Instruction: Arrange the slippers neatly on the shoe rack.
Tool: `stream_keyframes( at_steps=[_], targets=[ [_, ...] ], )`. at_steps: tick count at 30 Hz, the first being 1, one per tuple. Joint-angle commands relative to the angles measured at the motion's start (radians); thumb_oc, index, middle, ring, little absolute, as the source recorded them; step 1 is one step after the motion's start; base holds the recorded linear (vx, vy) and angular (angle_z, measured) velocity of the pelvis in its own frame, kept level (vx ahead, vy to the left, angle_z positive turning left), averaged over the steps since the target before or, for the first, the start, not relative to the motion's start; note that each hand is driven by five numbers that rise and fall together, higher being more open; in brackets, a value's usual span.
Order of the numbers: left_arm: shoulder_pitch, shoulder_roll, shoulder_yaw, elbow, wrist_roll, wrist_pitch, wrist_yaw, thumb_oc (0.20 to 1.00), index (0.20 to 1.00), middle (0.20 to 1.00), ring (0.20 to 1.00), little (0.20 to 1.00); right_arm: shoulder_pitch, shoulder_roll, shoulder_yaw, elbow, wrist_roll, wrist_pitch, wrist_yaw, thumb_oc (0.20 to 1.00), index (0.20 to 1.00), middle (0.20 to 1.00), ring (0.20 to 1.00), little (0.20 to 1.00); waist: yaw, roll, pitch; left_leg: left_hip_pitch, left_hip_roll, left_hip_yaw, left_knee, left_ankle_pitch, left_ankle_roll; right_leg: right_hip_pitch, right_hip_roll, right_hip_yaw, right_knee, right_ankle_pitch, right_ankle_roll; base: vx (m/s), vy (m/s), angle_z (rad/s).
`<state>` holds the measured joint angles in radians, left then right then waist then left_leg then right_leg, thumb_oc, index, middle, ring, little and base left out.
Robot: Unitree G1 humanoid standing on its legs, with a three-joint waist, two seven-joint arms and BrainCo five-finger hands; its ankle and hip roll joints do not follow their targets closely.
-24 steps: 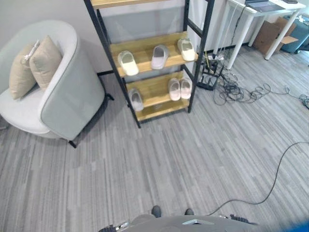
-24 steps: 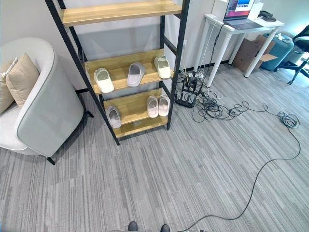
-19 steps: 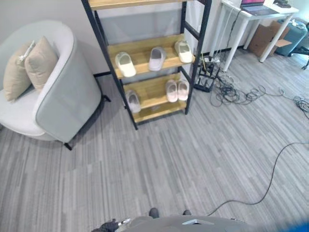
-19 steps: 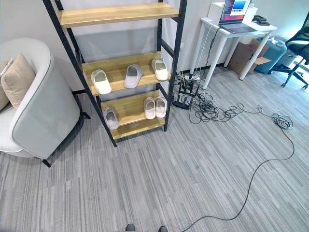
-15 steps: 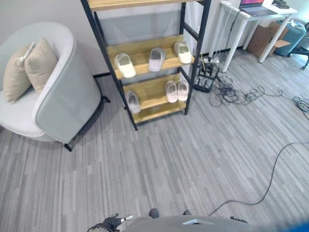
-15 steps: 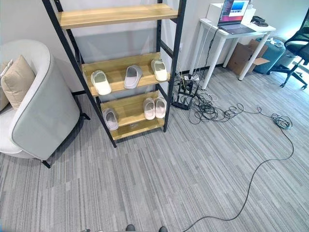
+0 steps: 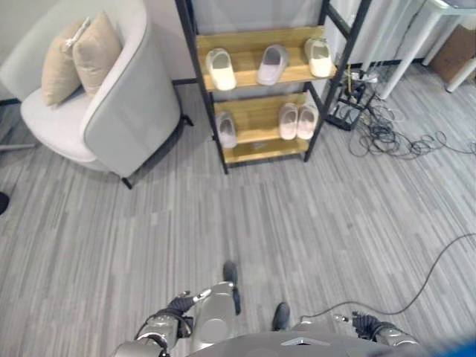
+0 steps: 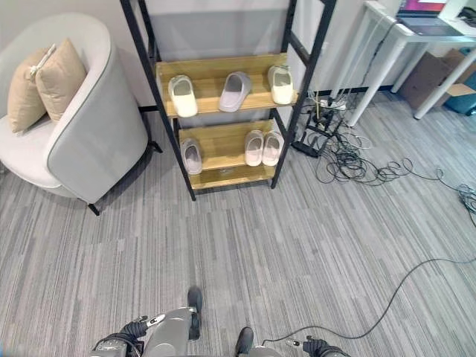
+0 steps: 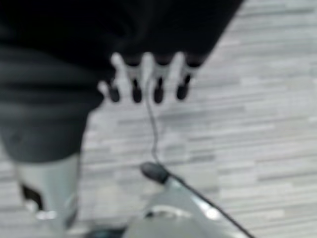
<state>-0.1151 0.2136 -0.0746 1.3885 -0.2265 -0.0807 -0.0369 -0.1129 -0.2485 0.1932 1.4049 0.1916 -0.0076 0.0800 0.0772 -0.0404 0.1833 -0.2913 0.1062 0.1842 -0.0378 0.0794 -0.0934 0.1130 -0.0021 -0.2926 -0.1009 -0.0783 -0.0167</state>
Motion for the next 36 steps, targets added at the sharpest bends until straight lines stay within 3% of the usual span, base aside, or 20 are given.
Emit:
stream_keyframes(
  at_steps=[1, 3, 6, 8, 9, 10, 13, 14, 15, 17, 21, 26, 27, 31, 32, 33, 36],
  targets=[
    [0.049, 0.012, 0.013, 0.077, -0.012, 0.006, 0.016, 1.0, 1.0, 1.0, 1.0, 1.0, 0.075, -0.006, 0.008, -0.026, -0.03, -0.006, -0.004, 1.0, 1.0, 1.0, 1.0, 1.0, 0.028, -0.05, -0.121, 0.043, -0.047, -0.058, 0.098, 0.022, 0.048, 0.088, -0.087, 0.039, 0.097, -0.065, 0.115, 0.34, 0.208, -0.19],
    [0.051, 0.033, 0.029, 0.089, 0.006, 0.011, 0.018, 1.0, 1.0, 1.0, 1.0, 1.0, 0.078, 0.006, 0.003, -0.034, -0.029, -0.004, -0.003, 1.0, 1.0, 1.0, 1.0, 1.0, 0.03, -0.068, -0.126, 0.065, -0.057, -0.043, 0.108, -0.001, 0.069, 0.071, -0.115, 0.049, 0.162, -0.046, 0.132, 0.34, 0.23, -0.07],
    [0.045, 0.057, 0.042, 0.09, 0.019, 0.019, 0.026, 1.0, 1.0, 1.0, 1.0, 1.0, 0.062, 0.026, 0.023, -0.049, -0.04, -0.001, -0.002, 1.0, 1.0, 1.0, 1.0, 1.0, 0.018, -0.084, -0.127, 0.124, -0.093, -0.035, 0.087, -0.039, 0.107, 0.003, -0.173, 0.058, 0.334, 0.074, 0.187, 0.25, 0.204, -0.16],
    [0.03, 0.073, 0.033, 0.07, 0.023, 0.019, 0.028, 1.0, 1.0, 1.0, 1.0, 1.0, 0.046, 0.028, 0.034, -0.074, -0.044, 0.0, -0.002, 1.0, 1.0, 1.0, 1.0, 1.0, 0.003, -0.074, -0.111, 0.162, -0.099, -0.047, 0.082, -0.06, 0.124, -0.063, -0.195, 0.062, 0.47, 0.133, 0.186, 0.19, 0.158, 0.08],
    [0.03, 0.073, 0.033, 0.07, 0.023, 0.019, 0.028, 1.0, 1.0, 1.0, 1.0, 1.0, 0.046, 0.028, 0.034, -0.074, -0.044, 0.0, -0.002, 1.0, 1.0, 1.0, 1.0, 1.0, 0.003, -0.073, -0.113, 0.16, -0.097, -0.047, 0.082, -0.059, 0.124, -0.065, -0.193, 0.062, 0.469, 0.134, 0.185, 0.23, 0.155, 0.53],
    [0.017, 0.082, 0.019, 0.064, 0.036, 0.017, 0.036, 1.0, 1.0, 1.0, 1.0, 1.0, 0.04, 0.03, 0.041, -0.085, -0.048, -0.002, -0.004, 1.0, 1.0, 1.0, 1.0, 1.0, -0.016, -0.057, -0.1, 0.205, -0.095, -0.059, 0.069, -0.079, 0.132, -0.127, -0.206, 0.046, 0.53, 0.124, 0.163, 0.24, 0.124, 0.57],
    [-0.002, 0.089, -0.003, 0.054, 0.046, 0.013, 0.04, 1.0, 1.0, 1.0, 1.0, 1.0, 0.036, 0.028, 0.048, -0.094, -0.05, -0.005, -0.008, 1.0, 1.0, 1.0, 1.0, 1.0, -0.034, -0.045, -0.087, 0.246, -0.097, -0.076, 0.054, -0.098, 0.128, -0.153, -0.209, 0.017, 0.471, 0.079, 0.141, 0.26, 0.04, 0.3],
    [-0.022, 0.084, -0.051, 0.023, 0.078, -0.001, 0.05, 1.0, 1.0, 1.0, 1.0, 1.0, 0.036, 0.032, 0.056, -0.097, -0.055, -0.004, -0.008, 1.0, 1.0, 1.0, 1.0, 1.0, -0.068, -0.039, -0.069, 0.279, -0.107, -0.114, 0.06, -0.121, 0.127, -0.2, -0.188, 0.094, 0.377, 0.091, 0.15, 0.22, -0.04, 0.39],
    [-0.022, 0.084, -0.051, 0.023, 0.078, -0.001, 0.05, 1.0, 1.0, 1.0, 1.0, 1.0, 0.036, 0.032, 0.056, -0.097, -0.055, -0.004, -0.008, 1.0, 1.0, 1.0, 1.0, 1.0, -0.068, -0.039, -0.07, 0.277, -0.107, -0.114, 0.06, -0.12, 0.127, -0.202, -0.187, 0.094, 0.376, 0.093, 0.15, 0.29, -0.073, 0.44],
    [-0.035, 0.078, -0.085, 0.007, 0.114, -0.009, 0.063, 1.0, 1.0, 1.0, 1.0, 1.0, 0.046, 0.031, 0.057, -0.093, -0.057, -0.002, -0.009, 1.0, 1.0, 1.0, 1.0, 1.0, -0.09, -0.043, -0.064, 0.288, -0.113, -0.14, 0.068, -0.137, 0.124, -0.221, -0.186, 0.17, 0.292, 0.133, 0.168, 0.14, -0.101, 0.49],
    [-0.024, 0.077, -0.11, 0.013, 0.172, -0.012, 0.075, 1.0, 1.0, 1.0, 1.0, 1.0, 0.053, -0.011, 0.034, -0.103, -0.089, -0.006, -0.038, 1.0, 1.0, 1.0, 1.0, 1.0, -0.105, -0.049, -0.073, 0.298, -0.105, -0.168, 0.075, -0.154, 0.106, -0.195, -0.22, 0.217, 0.199, 0.182, 0.185, 0.11, -0.16, 0.63],
    [0.004, 0.078, -0.088, 0.038, 0.181, -0.006, 0.072, 1.0, 1.0, 1.0, 1.0, 1.0, 0.064, -0.022, 0.037, -0.095, -0.132, 0.0, -0.043, 1.0, 1.0, 1.0, 1.0, 1.0, -0.096, -0.054, -0.087, 0.31, -0.088, -0.161, 0.078, -0.165, 0.087, -0.176, -0.231, 0.18, 0.141, 0.188, 0.193, 0.09, -0.249, 0.22],
    [0.037, 0.078, -0.071, 0.064, 0.197, -0.003, 0.071, 1.0, 1.0, 1.0, 1.0, 1.0, 0.07, -0.034, 0.037, -0.093, -0.146, -0.004, -0.039, 1.0, 1.0, 1.0, 1.0, 1.0, -0.091, -0.055, -0.102, 0.326, -0.064, -0.157, 0.076, -0.164, 0.068, -0.156, -0.225, 0.173, 0.122, 0.168, 0.192, 0.12, -0.371, -0.38],
    [0.072, 0.071, -0.044, 0.073, 0.179, -0.008, 0.07, 1.0, 1.0, 1.0, 1.0, 1.0, 0.066, -0.051, 0.046, -0.094, -0.148, -0.014, -0.036, 1.0, 1.0, 1.0, 1.0, 1.0, -0.091, -0.033, -0.123, 0.349, 0.007, -0.177, 0.038, -0.126, 0.028, -0.138, -0.168, 0.169, 0.128, 0.099, 0.162, 0.09, -0.311, -0.1],
    [0.072, 0.071, -0.044, 0.073, 0.179, -0.008, 0.07, 1.0, 1.0, 1.0, 1.0, 1.0, 0.066, -0.051, 0.046, -0.094, -0.148, -0.014, -0.036, 1.0, 1.0, 1.0, 1.0, 1.0, -0.092, -0.032, -0.123, 0.349, 0.007, -0.177, 0.037, -0.126, 0.028, -0.137, -0.168, 0.169, 0.128, 0.099, 0.162, 0.03, -0.318, -0.06],
    [0.066, 0.07, -0.042, 0.067, 0.158, -0.01, 0.07, 1.0, 1.0, 1.0, 1.0, 1.0, 0.055, -0.064, 0.047, -0.1, -0.131, -0.021, -0.037, 1.0, 1.0, 1.0, 1.0, 1.0, -0.091, -0.027, -0.118, 0.323, 0.038, -0.201, 0.059, -0.084, 0.002, -0.128, -0.131, 0.162, 0.12, 0.072, 0.14, 0.01, -0.231, 0.18],
    [0.045, 0.058, -0.065, 0.032, 0.144, -0.017, 0.081, 1.0, 1.0, 1.0, 1.0, 1.0, 0.05, -0.073, 0.053, -0.101, -0.116, -0.03, -0.051, 1.0, 1.0, 1.0, 1.0, 1.0, -0.084, -0.032, -0.098, 0.266, 0.063, -0.208, 0.152, -0.039, -0.015, -0.1, -0.106, 0.119, 0.104, 0.051, 0.109, 0.01, -0.343, 0.35]
  ],
)
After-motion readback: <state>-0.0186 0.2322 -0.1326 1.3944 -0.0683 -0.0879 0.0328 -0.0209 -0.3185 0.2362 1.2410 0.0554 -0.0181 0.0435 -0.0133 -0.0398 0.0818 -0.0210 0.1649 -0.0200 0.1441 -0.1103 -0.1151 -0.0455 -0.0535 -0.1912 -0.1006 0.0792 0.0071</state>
